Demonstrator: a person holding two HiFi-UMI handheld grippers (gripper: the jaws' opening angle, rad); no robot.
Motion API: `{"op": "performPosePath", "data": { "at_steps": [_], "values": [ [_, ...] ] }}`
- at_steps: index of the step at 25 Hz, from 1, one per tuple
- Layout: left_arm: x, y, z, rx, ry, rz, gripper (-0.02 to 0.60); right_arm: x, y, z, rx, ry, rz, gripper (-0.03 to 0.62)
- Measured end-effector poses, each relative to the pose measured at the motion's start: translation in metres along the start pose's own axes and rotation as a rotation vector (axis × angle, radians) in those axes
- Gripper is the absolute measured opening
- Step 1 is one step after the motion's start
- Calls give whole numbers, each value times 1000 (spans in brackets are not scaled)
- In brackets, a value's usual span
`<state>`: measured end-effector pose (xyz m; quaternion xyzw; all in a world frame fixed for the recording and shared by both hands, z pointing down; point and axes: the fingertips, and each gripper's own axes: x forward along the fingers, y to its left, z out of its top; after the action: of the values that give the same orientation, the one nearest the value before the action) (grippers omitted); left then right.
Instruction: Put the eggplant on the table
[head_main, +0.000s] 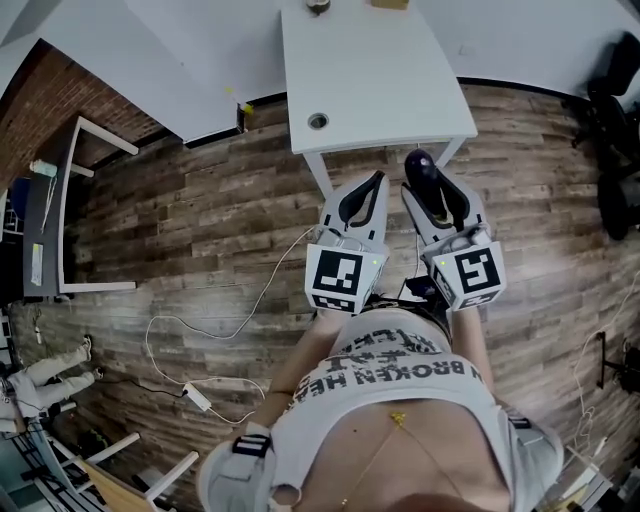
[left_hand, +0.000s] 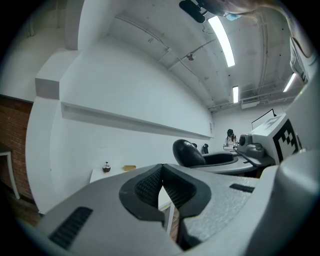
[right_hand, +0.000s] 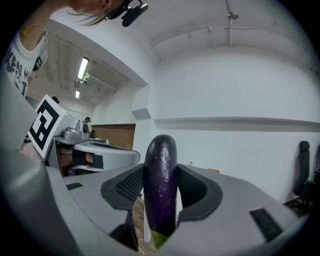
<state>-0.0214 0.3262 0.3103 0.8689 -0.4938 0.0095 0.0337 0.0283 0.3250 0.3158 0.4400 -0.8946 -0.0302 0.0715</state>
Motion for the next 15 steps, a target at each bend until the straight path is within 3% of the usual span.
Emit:
{"op": "performPosePath", "data": {
  "at_steps": [7,15],
  "values": [
    [37,69,0,-24,18,-24,6,79,-5,1,9,34,-9,204],
    [42,83,-8,-32,23,-27,6,94,-5,-4,15,37,-13,204]
  ]
}}
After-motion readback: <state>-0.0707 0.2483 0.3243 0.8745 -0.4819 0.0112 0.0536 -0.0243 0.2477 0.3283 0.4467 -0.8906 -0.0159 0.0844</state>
